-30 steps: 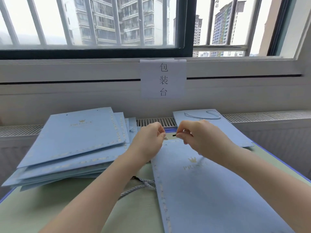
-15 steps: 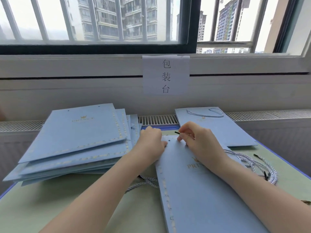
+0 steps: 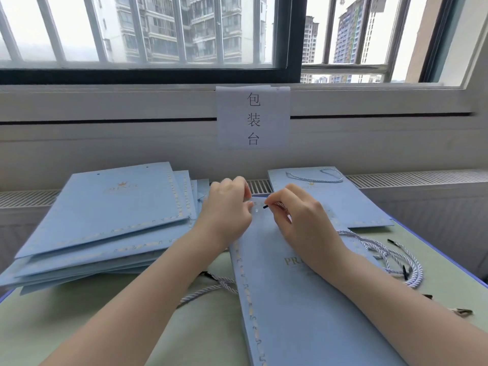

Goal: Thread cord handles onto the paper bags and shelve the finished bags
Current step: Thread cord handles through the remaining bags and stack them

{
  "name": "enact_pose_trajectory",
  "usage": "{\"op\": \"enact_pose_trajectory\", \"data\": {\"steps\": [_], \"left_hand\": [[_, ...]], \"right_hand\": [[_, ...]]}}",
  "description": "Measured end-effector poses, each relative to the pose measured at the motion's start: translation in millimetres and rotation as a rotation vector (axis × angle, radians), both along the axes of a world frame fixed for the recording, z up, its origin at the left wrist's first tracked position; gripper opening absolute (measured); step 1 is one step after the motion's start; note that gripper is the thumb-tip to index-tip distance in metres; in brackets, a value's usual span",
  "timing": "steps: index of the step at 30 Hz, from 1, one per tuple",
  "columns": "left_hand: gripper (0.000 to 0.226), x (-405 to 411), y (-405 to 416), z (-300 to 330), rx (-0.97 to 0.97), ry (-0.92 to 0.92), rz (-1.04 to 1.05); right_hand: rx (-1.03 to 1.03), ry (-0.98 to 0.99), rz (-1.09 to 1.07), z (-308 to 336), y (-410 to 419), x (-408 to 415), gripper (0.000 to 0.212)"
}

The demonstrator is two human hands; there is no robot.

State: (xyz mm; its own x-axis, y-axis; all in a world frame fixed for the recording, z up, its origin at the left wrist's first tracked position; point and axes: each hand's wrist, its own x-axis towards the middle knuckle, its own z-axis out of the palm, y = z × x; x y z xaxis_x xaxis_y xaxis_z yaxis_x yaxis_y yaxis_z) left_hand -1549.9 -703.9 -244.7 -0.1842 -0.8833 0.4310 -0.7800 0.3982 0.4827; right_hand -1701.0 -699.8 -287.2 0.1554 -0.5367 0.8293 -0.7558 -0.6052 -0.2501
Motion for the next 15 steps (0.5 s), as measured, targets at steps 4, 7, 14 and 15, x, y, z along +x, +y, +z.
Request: {"op": "enact_pose_trajectory", "data": {"steps": [4,7,14,15], "left_hand": [[0.013,2.9,1.8,8.4,0.008,0.080,-0.075],[0.021,4.0,0.0,10.4,0.032,0.156,-0.104],[0.023,1.6,0.8,10.8,-0.005,0.187,-0.113],[0.023,1.2,0.3,11.5,0.000,0.192,-0.116]], "right_hand": [[-0.027,-0.013,0.024,1.8,2.4,2.2,0.010],[-0.025,-0.028,0.051,3.1,4.9,2.9,0.006],[-0.098,-0.009,0.031,6.2,4.6,7.7,0.007],[-0.120,0.005,0.009,6.9,4.4,8.6,0.008]]}}
